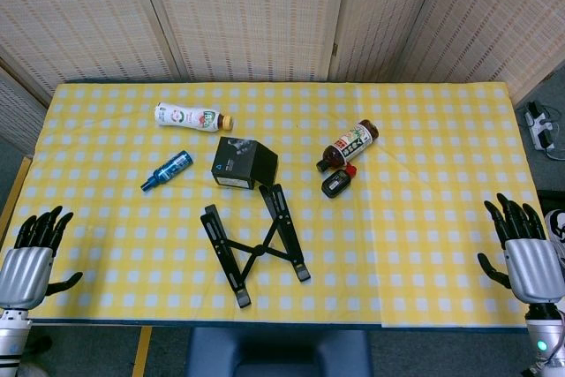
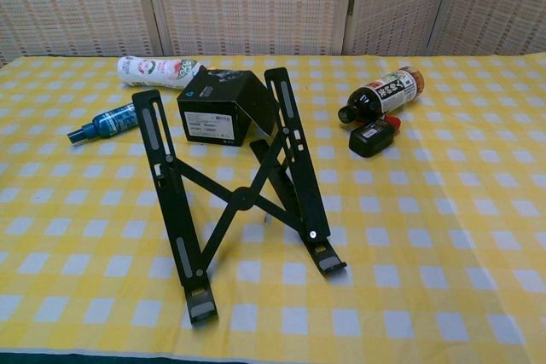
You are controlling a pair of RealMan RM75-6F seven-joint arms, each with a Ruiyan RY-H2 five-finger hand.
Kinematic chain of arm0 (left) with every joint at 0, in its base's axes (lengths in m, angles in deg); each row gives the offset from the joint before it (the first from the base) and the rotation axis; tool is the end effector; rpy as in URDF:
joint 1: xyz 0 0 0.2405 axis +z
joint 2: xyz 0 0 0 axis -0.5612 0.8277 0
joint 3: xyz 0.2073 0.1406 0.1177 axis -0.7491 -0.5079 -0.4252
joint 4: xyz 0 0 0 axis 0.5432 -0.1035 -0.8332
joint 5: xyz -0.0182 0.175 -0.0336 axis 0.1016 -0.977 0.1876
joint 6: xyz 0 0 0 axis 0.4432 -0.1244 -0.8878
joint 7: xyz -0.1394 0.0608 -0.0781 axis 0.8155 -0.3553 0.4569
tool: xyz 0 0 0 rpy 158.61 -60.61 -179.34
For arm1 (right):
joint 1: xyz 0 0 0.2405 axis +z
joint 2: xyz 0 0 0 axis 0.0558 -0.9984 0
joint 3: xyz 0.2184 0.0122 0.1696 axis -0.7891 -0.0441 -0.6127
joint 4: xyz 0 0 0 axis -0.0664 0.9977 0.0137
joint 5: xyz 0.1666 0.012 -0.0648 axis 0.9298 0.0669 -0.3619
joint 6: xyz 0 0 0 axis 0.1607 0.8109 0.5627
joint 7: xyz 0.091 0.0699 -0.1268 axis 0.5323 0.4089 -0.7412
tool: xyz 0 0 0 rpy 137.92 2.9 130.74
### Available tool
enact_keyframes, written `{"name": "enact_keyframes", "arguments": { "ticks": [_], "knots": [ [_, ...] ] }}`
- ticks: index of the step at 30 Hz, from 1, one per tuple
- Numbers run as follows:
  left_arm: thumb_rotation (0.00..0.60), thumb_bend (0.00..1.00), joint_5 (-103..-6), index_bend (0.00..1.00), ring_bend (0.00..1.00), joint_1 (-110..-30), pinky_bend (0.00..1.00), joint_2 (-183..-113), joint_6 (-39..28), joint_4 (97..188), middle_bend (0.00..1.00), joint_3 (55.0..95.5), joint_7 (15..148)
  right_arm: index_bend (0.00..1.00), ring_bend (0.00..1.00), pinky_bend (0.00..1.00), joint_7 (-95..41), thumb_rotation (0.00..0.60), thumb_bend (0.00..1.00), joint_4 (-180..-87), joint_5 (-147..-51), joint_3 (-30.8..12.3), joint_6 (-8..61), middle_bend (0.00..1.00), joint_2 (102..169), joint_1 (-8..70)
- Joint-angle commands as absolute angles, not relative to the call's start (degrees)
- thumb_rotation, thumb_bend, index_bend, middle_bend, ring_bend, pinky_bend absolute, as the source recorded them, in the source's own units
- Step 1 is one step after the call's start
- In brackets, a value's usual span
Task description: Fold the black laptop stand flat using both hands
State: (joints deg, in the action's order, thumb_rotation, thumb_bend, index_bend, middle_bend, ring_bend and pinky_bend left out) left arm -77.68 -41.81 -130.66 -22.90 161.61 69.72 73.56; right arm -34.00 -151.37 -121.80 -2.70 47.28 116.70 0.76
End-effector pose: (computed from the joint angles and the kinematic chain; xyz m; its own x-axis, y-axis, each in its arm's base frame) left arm -0.3162 0.2221 0.1800 0.5118 0.0395 0.8582 0.8591 -0.0323 -0.5108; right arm -0.3200 -0.2046 0.1969 0.4709 0.0037 0.8822 -0.8821 0.0122 0.4708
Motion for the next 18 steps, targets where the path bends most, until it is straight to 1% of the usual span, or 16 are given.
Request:
{"name": "enact_keyframes", "arguments": {
  "ticks": [1,11,18],
  "knots": [
    [0.6,0.17,-77.74,0.02,0.01,-41.98,0.0,-130.74,-22.81,161.55,0.02,69.78,73.61,0.0,0.0,0.0,-34.02,0.6,0.34,-151.4,-121.89,-2.75,47.44,0.0,116.61,0.74],
    [0.6,0.17,-80.77,0.02,0.01,-43.85,0.0,-130.14,-21.73,161.89,0.02,69.61,77.35,0.0,0.0,0.0,-33.34,0.6,0.34,-151.54,-122.49,-2.85,49.38,0.0,115.96,-0.14],
    [0.6,0.17,-86.46,0.02,0.02,-49.57,0.0,-128.58,-17.0,163.82,0.02,69.76,86.5,0.0,0.0,0.0,-33.79,0.6,0.34,-152.66,-123.06,-3.53,50.48,0.0,114.77,-0.12]
  ]
}}
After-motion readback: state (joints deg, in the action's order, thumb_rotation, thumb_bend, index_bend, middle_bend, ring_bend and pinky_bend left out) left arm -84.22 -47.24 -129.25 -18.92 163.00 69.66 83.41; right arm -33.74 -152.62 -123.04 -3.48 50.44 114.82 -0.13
